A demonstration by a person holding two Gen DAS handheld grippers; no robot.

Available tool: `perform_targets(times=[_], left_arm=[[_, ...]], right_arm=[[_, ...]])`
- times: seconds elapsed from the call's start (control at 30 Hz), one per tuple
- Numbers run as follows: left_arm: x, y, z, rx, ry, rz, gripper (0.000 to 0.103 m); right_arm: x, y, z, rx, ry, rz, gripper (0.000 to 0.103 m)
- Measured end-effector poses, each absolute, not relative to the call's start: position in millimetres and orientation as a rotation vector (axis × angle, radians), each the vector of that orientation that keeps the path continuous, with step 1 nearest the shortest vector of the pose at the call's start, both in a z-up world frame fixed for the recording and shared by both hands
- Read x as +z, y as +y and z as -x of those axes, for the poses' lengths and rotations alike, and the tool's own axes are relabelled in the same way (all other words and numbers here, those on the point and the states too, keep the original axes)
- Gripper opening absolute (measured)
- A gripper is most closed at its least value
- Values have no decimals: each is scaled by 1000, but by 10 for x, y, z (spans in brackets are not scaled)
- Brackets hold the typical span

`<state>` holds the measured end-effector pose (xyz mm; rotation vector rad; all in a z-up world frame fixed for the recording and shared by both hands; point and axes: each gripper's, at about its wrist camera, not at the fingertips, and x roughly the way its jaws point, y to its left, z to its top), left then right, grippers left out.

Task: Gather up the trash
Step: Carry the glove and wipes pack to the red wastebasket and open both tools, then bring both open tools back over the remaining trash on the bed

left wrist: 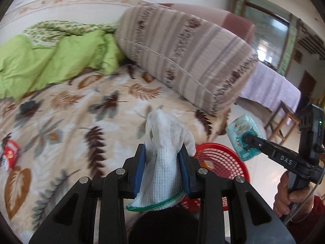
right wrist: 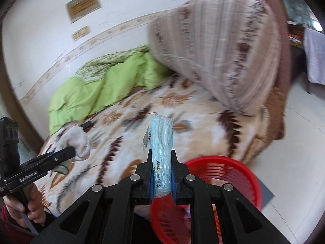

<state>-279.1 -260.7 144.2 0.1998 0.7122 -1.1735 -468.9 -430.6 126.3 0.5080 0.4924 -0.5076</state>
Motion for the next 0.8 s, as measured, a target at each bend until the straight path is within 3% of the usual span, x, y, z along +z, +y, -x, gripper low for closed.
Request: perform_targets(times=[0.17, 0.2, 0.23, 0.3, 0.53, 0.8], left_arm=[[1361, -3078, 3132, -1284, 764, -243, 32], [1336, -3165, 3187, -1308, 785, -249, 35], [1325, -3197, 3212, -1319, 797, -256, 45], [1315, -3226, 3276, -1318, 790, -269, 50], [1383, -2927, 3045, -1234, 736, -249, 54], [1423, -2200, 2412, -1036, 728, -167, 58]], right_arm=[[1172, -4540, 4915, -590, 515, -563, 14], [1146, -4573, 4930, -618, 525, -570, 16], [1125, -4607, 4937, -631, 537, -581, 19], [1096, -4659, 4974, -635, 536, -614, 25], [1161, -4609, 4795, -588, 522, -610, 27], [1227, -4124, 3845, -369, 580, -509, 30]])
